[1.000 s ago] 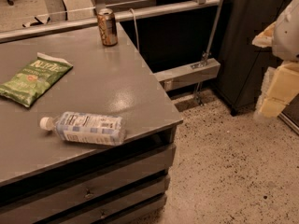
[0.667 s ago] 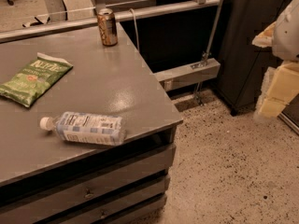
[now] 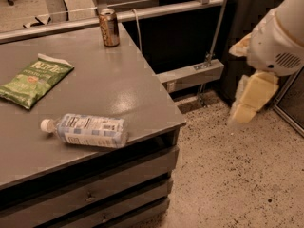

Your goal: Move blue plastic bottle near orange can

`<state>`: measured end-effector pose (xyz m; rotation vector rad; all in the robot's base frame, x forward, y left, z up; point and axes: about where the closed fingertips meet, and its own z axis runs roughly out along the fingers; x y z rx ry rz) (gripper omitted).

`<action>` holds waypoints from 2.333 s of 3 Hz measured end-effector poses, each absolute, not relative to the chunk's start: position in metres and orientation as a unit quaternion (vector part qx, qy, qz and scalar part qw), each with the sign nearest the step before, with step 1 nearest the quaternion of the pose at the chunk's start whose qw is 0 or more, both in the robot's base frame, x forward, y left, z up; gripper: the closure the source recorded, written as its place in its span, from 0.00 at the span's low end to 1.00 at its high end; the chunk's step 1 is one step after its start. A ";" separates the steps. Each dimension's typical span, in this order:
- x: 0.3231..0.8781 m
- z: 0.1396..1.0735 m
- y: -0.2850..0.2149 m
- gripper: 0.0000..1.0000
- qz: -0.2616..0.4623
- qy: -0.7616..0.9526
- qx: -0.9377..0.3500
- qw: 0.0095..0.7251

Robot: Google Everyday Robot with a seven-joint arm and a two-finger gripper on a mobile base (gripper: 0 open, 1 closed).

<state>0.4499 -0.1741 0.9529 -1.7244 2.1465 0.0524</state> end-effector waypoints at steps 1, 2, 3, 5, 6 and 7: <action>0.456 0.925 -0.117 0.00 0.083 0.743 -0.624 0.228; 0.459 0.894 -0.064 0.00 0.146 0.717 -0.631 0.258; 0.465 0.870 -0.018 0.00 0.201 0.690 -0.633 0.288; 0.460 0.855 0.049 0.00 0.270 0.650 -0.632 0.324; 0.448 0.856 0.071 0.00 0.297 0.636 -0.631 0.331; 0.436 0.852 0.084 0.00 0.314 0.631 -0.627 0.332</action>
Offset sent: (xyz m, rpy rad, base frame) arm 0.0147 0.1756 -0.0981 0.4510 0.0678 0.2087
